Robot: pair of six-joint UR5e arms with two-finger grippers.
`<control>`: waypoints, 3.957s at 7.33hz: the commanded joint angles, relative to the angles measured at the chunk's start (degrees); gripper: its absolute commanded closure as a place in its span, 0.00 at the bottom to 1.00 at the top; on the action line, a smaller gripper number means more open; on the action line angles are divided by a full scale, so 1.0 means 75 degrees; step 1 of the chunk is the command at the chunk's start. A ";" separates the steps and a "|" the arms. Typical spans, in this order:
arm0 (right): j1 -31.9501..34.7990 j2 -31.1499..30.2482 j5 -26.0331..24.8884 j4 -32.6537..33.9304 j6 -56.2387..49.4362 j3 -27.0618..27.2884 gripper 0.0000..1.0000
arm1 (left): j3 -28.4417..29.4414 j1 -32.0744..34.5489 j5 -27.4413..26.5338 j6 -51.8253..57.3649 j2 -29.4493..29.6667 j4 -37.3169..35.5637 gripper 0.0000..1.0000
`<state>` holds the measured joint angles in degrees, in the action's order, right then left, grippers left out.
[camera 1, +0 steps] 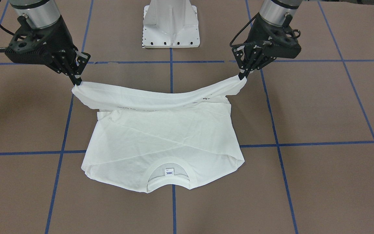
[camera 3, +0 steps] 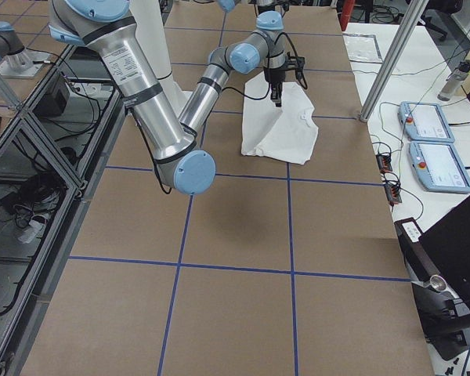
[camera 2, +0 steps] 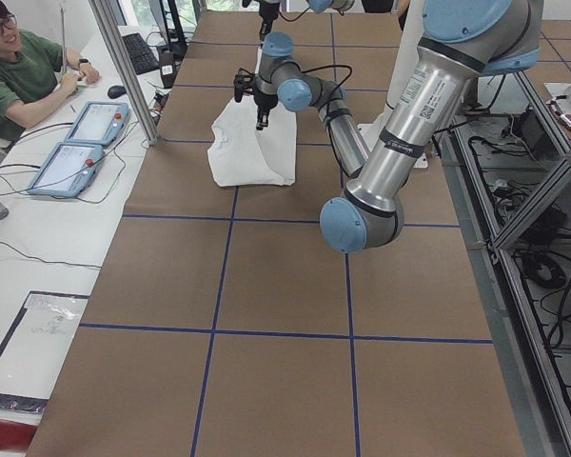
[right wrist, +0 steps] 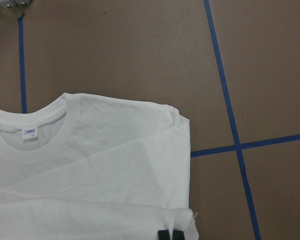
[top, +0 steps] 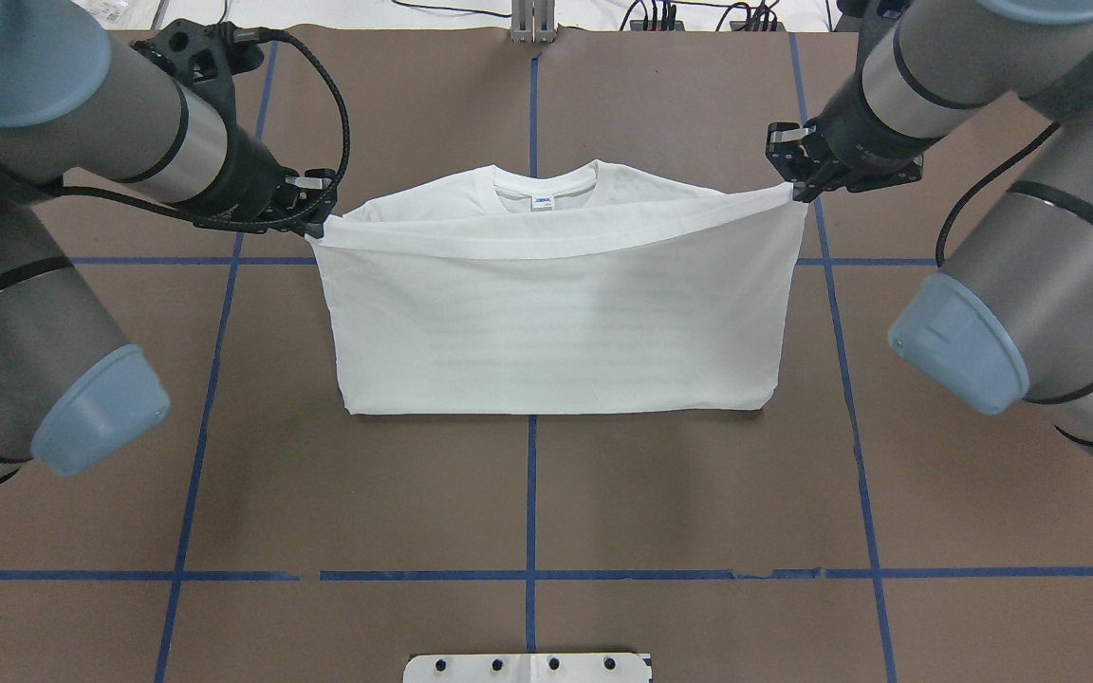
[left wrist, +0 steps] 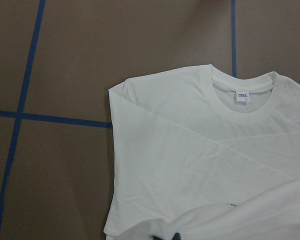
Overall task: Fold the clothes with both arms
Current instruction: 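Lift the hem with both grippers and fold it toward the collar, then lay the hem down near the collar and open both grippers, then move the left gripper to the folded shirt's side edge nearest it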
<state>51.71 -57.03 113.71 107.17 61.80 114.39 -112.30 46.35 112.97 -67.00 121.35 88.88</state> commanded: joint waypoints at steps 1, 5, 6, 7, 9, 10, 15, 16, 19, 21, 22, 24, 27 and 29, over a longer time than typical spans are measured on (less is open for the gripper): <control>0.0183 0.0629 -0.0066 -0.0039 -0.0457 -0.1173 1.00 | 0.1280 0.0195 -0.0306 0.0307 0.0377 0.0742 1.00; 0.0160 0.0924 -0.0230 -0.2015 -0.0588 -0.3562 1.00 | 0.3820 0.0184 -0.0462 0.0998 0.1079 0.2357 1.00; 0.0020 0.0947 -0.0452 -0.2426 -0.0588 -0.4032 1.00 | 0.4513 0.0184 -0.0462 0.1231 0.1255 0.2724 1.00; -0.0144 0.0959 -0.0616 -0.2744 -0.0588 -0.4420 1.00 | 0.4799 0.0184 -0.0462 0.1396 0.1245 0.3006 1.00; -0.0308 0.0971 -0.0688 -0.2911 -0.0564 -0.4622 1.00 | 0.4895 0.0172 -0.0450 0.1572 0.1257 0.3067 1.00; -0.0321 0.0971 -0.0688 -0.2911 -0.0576 -0.4634 1.00 | 0.4895 0.0172 -0.0450 0.1597 0.1257 0.3079 1.00; -0.0157 0.0994 -0.0594 -0.2934 -0.1500 -0.4611 0.00 | 0.3485 0.0149 0.0029 0.1890 0.0115 0.3547 0.00; -0.0157 0.0971 -0.0548 -0.2934 -0.1502 -0.4553 0.00 | 0.2851 -0.0002 0.0019 0.1809 -0.0355 0.3548 0.00; -0.0169 0.0878 -0.0489 -0.2946 -0.1537 -0.4436 0.00 | 0.2062 -0.1137 -0.0051 0.0537 -0.1164 0.4058 0.00; -0.0169 0.0818 -0.0477 -0.2946 -0.1537 -0.4307 0.00 | 0.2000 -0.1642 -0.0145 0.0179 -0.1426 0.4356 0.00; -0.0169 0.0818 -0.0489 -0.2946 -0.1537 -0.4306 0.00 | 0.2035 -0.1784 -0.0412 0.0156 -0.1508 0.4368 0.00; -0.0169 0.0807 -0.0489 -0.2946 -0.1525 -0.4295 0.00 | 0.2106 -0.1820 -0.0415 0.0155 -0.1520 0.4368 0.04; -0.0180 0.0807 -0.0489 -0.2958 -0.1525 -0.4283 0.00 | 0.2129 -0.1820 -0.0415 0.0097 -0.1520 0.4368 0.27; -0.0180 0.0783 -0.0501 -0.2946 -0.1525 -0.4166 0.00 | 0.2141 -0.1832 -0.0415 -0.0044 -0.1497 0.4368 0.41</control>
<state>50.36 -51.06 109.99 85.04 50.36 82.79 -96.33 32.64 109.86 -66.87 110.06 121.64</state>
